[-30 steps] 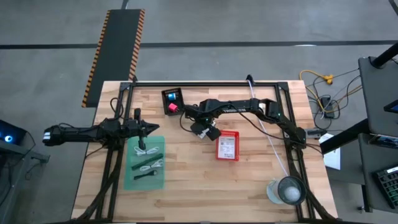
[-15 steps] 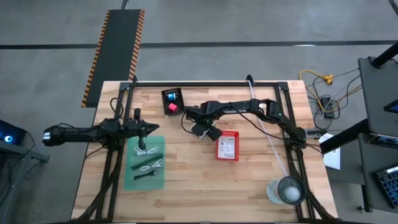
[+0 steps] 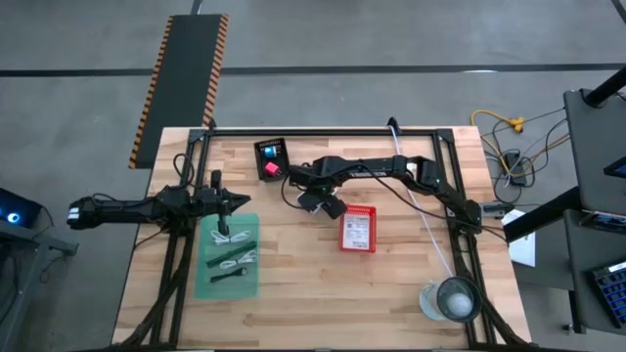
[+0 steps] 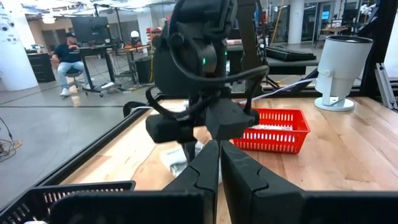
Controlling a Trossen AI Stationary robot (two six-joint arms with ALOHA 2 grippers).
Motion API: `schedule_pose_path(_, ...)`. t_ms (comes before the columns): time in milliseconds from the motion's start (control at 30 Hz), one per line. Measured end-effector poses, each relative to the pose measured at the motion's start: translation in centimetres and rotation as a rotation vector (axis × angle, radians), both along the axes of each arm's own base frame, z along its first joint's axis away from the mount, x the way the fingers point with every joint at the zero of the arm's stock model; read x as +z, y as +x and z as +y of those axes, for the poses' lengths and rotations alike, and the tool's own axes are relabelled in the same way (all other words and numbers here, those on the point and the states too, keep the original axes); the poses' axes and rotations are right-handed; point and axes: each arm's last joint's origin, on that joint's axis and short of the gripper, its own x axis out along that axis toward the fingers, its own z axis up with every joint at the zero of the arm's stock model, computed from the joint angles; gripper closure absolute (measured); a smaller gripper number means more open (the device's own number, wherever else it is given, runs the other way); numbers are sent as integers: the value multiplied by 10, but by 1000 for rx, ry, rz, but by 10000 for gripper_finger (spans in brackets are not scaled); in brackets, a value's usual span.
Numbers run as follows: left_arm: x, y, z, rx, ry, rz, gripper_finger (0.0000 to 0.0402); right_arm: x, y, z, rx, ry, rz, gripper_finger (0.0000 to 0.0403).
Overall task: Pick and place items into bin
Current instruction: Put the white USB box into the orange bin
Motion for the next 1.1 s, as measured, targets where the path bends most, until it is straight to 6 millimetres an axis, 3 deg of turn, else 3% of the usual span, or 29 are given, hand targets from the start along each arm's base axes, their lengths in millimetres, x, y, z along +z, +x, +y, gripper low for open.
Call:
schedule_pose_path(167, 0, 0, 0, -1, 11, 2, 400, 25, -6, 10, -57, 13, 39, 202)
schedule_pose_path(533, 0, 0, 0, -2, 42, 8, 400, 95, -42, 63, -49, 13, 114, 203)
schedule_pose_path(867, -1, 0, 0, -2, 23, 8, 400, 100, -70, 108, -41, -46, 271, 204)
schedule_pose_path(1100, -2, 1, 0, 6, -113, -7, 400, 96, -91, 142, 126, -59, 325, 204)
